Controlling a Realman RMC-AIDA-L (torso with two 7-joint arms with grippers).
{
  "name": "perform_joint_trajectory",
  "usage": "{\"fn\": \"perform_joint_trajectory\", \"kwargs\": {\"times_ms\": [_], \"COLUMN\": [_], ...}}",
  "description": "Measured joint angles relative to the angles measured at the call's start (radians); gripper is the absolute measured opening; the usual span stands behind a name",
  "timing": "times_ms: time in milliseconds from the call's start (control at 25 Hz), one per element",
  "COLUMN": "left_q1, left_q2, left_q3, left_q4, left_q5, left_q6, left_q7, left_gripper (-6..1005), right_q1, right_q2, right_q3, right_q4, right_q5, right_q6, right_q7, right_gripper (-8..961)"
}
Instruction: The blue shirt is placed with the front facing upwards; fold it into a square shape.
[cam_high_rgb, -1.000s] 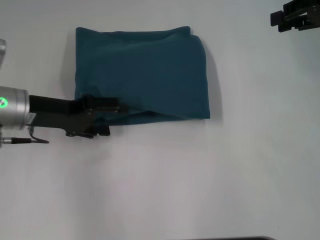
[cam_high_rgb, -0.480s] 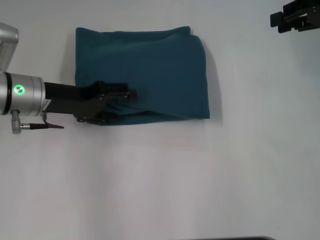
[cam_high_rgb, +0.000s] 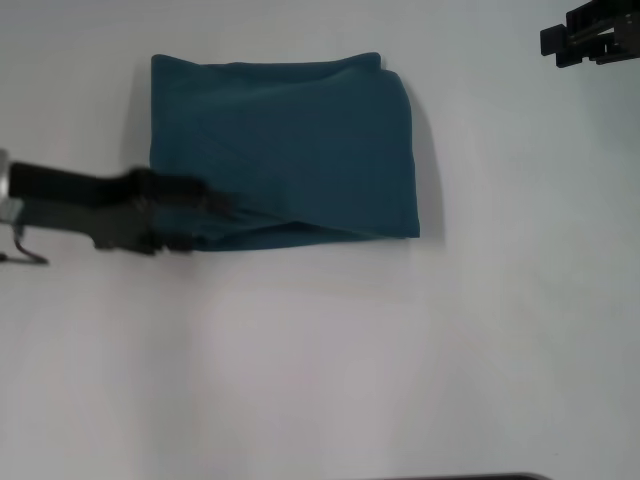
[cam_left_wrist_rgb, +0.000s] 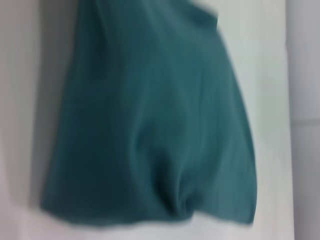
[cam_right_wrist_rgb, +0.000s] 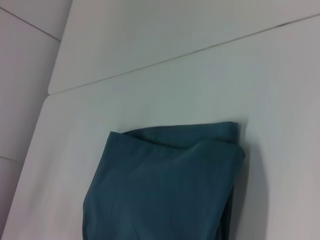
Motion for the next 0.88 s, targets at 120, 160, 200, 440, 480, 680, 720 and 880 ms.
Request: {"fn": "perform_joint_trajectory", "kwargs": {"times_ms": [120,160,200,440,480,680,720,880], "left_q1": [-0.005,-0.009,-0.016,-0.054,-0.059,-0.083,-0.084,-0.083], "left_q2": [0.003,0.001,-0.002,-0.020,-0.022,-0.024,-0.024,-0.025], "left_q3": [-0.077,-0.094,-0.114,-0.146,-0.144,-0.136,-0.131,-0.084], "left_q4": [-0.022,-0.024,-0.025,0.003,0.010,0.052,0.054,0.084], "left_q5": [-0.004,-0.005,-0.005,-0.005,-0.006,-0.005,-0.004,0.002], "left_q6": [-0.048,-0.064,-0.089,-0.264,-0.290,-0.373,-0.378,-0.406], "left_q7": [0.006,0.010,0.017,0.041,0.043,0.052,0.052,0.053], "left_gripper": [899,899,899,900,900,900,900,900], "right_q1": [0.000,0.000,0.000,0.003,0.003,0.006,0.008,0.009], "right_q2": [0.000,0.000,0.000,0.008,0.008,0.010,0.010,0.010], "right_q3": [0.001,0.002,0.003,0.007,0.008,0.012,0.012,0.012], "right_q4": [0.000,0.000,0.000,0.000,0.000,0.000,0.000,0.000], "right_q5": [0.000,0.000,0.000,0.001,0.002,0.003,0.003,0.003], "right_q6": [0.002,0.003,0.004,0.011,0.011,0.012,0.012,0.012], "right_q7": [-0.003,-0.004,-0.005,-0.016,-0.016,-0.012,-0.011,-0.007], "right_gripper": [341,341,341,342,342,341,341,342]}}
